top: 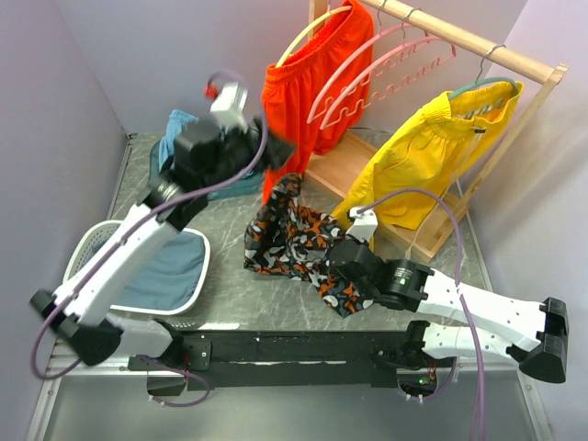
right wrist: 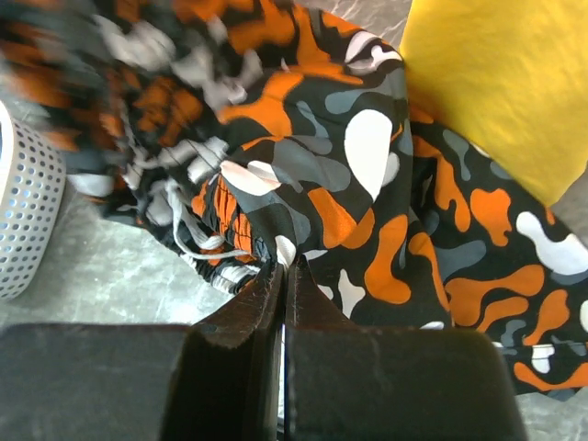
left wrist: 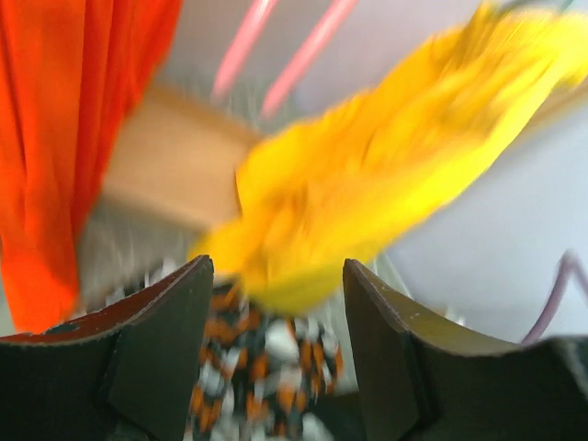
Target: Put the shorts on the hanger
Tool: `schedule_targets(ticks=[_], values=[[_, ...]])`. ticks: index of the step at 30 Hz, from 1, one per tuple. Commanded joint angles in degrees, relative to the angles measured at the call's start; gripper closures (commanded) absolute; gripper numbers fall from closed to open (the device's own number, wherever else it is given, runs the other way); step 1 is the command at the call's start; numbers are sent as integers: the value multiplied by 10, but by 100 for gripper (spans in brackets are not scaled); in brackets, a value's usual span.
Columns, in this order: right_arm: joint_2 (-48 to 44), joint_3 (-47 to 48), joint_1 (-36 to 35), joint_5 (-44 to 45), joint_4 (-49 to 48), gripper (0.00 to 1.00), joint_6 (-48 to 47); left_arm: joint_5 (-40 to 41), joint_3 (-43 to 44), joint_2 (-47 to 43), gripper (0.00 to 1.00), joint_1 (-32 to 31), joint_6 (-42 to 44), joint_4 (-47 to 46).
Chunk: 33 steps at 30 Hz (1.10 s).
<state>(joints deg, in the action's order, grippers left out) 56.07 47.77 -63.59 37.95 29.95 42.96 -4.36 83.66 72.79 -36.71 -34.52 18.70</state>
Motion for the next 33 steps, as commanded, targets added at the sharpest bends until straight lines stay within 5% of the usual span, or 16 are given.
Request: schedule_targets(ticks=[1,10,33], values=[[-32,-22,6,-6,-36,100,24,73,141,88,36,-19,110,-21],[-45,-39,8,-16,-48,100,16,-33,349,264,49,-30,198,-49],[-68,-64,8,-38,-70,100,3,-22,477,436,54,-45,252,-91]])
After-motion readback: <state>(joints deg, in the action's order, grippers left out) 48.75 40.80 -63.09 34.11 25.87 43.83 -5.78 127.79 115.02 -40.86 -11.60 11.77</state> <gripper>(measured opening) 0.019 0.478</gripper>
